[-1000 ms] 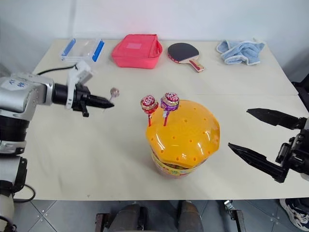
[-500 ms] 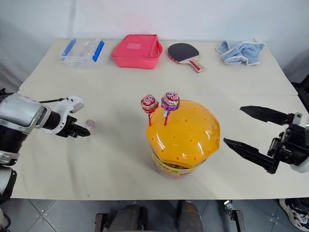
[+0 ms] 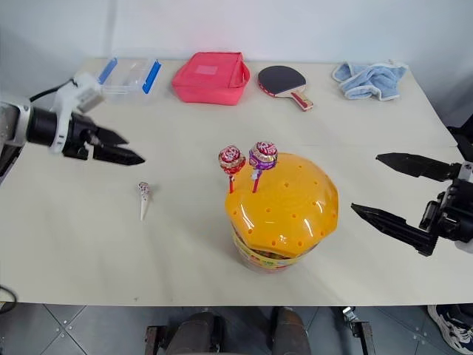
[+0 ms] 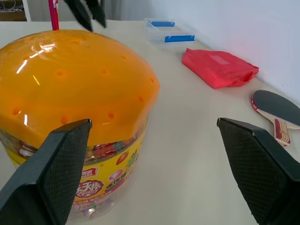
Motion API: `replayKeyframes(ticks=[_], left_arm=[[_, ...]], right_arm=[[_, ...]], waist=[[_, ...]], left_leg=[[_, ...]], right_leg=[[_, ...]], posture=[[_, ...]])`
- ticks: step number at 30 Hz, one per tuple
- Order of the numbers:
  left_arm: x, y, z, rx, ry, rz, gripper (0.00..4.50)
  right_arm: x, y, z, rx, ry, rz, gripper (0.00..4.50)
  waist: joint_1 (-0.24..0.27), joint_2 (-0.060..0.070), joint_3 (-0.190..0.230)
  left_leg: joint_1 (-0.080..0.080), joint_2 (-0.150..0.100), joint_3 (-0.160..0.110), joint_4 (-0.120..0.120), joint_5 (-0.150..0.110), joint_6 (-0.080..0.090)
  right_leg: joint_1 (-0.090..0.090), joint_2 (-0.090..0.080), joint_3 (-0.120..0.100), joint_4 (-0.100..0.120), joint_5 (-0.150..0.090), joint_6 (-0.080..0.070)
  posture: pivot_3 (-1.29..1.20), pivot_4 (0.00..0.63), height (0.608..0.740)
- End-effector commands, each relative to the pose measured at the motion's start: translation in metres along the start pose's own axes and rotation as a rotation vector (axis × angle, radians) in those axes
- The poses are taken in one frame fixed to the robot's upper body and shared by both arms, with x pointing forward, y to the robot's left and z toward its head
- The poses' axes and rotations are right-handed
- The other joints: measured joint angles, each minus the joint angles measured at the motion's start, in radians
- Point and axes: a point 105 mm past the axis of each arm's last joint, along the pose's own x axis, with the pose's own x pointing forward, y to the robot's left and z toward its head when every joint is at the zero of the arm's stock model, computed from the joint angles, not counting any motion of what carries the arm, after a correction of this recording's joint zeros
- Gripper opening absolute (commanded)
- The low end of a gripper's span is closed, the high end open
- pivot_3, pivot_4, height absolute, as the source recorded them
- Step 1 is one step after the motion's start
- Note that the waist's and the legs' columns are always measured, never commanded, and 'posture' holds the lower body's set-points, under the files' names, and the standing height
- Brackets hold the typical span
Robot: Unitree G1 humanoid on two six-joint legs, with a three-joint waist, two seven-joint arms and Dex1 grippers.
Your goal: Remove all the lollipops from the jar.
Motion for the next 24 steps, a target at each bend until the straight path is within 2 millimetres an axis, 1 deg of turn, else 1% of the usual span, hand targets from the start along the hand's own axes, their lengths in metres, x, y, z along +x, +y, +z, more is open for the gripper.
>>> replayKeyframes(ticks=[1,2,3,5,6,7,13,17,20,24], left_arm=[[-0.003,-0.04,0.048,0.273,-0.33,-0.252,4.45],[-0.001,-0.055,0.054,0.334,-0.433,-0.366,4.45],[0.002,-0.064,0.053,0.357,-0.487,-0.456,4.45],[0.005,-0.072,0.05,0.371,-0.524,-0.537,4.45],[0.008,-0.085,0.047,0.416,-0.563,-0.65,4.45],[0.01,-0.093,0.045,0.448,-0.586,-0.726,4.45],[0.02,-0.124,0.044,0.501,-0.67,-0.996,4.45],[0.025,-0.134,0.045,0.508,-0.694,-1.074,4.45],[0.033,-0.145,0.04,0.501,-0.632,-1.132,4.45],[0.038,-0.156,0.038,0.51,-0.606,-1.199,4.45]], right_arm=[[0.0,0.004,0.013,-0.045,-0.026,0.017,4.5],[0.001,0.006,0.014,-0.046,-0.03,0.023,4.5],[0.002,0.008,0.014,-0.051,-0.031,0.024,4.5],[0.003,0.009,0.014,-0.057,-0.029,0.022,4.5],[0.004,0.009,0.014,-0.057,-0.037,0.009,4.5],[0.004,0.01,0.014,-0.056,-0.041,0.001,4.5],[0.001,0.011,0.013,-0.057,-0.042,-0.043,4.5],[-0.001,0.013,0.012,-0.058,-0.039,-0.063,4.5],[-0.003,0.016,0.013,-0.056,-0.038,-0.072,4.5],[-0.003,0.018,0.015,-0.058,-0.038,-0.079,4.5]], waist=[[0.0,0.0,0.0],[0.0,0.0,0.0],[-0.001,0.001,0.0],[-0.004,0.001,0.0],[-0.008,0.001,0.0],[-0.01,0.001,0.0],[-0.004,0.001,0.0],[-0.001,0.0,0.0],[-0.003,0.001,0.0],[-0.004,0.001,0.0]], left_leg=[[0.0,0.0,0.0,0.0,0.0,0.0],[-0.001,0.0,0.0,0.001,0.0,0.0],[0.0,0.0,0.0,0.001,0.0,0.0],[0.0,0.0,0.0,0.001,0.0,0.0],[0.0,0.0,0.0,0.001,0.0,0.0],[0.0,0.0,0.0,0.001,0.0,0.0],[0.0,0.0,0.0,0.002,0.0,0.0],[0.0,0.0,0.0,0.003,0.0,0.001],[0.0,0.0,0.0,0.003,0.0,0.001],[0.0,0.0,0.0,0.003,0.0,0.001]], right_leg=[[0.0,0.0,0.0,0.0,0.0,0.0],[0.0,0.0,-0.001,0.0,0.0,0.0],[0.0,0.0,0.0,0.0,0.0,0.0],[0.0,0.0,0.0,0.001,0.0,0.0],[0.0,0.0,-0.001,0.001,0.0,0.0],[0.0,0.0,0.0,0.001,0.0,0.0],[0.0,0.0,0.0,0.002,0.0,0.0],[0.001,0.0,0.0,0.001,0.001,0.001],[0.001,0.0,0.0,0.001,0.001,0.001],[0.001,0.0,0.0,0.001,0.001,0.0]], posture=[[0.0,0.15,0.74],[0.0,0.15,0.74],[0.0,0.15,0.74],[0.0,0.15,0.74],[0.0,0.15,0.74],[0.0,0.15,0.74],[0.0,0.15,0.74],[0.0,0.15,0.74],[0.0,0.15,0.74],[0.0,0.15,0.74]])
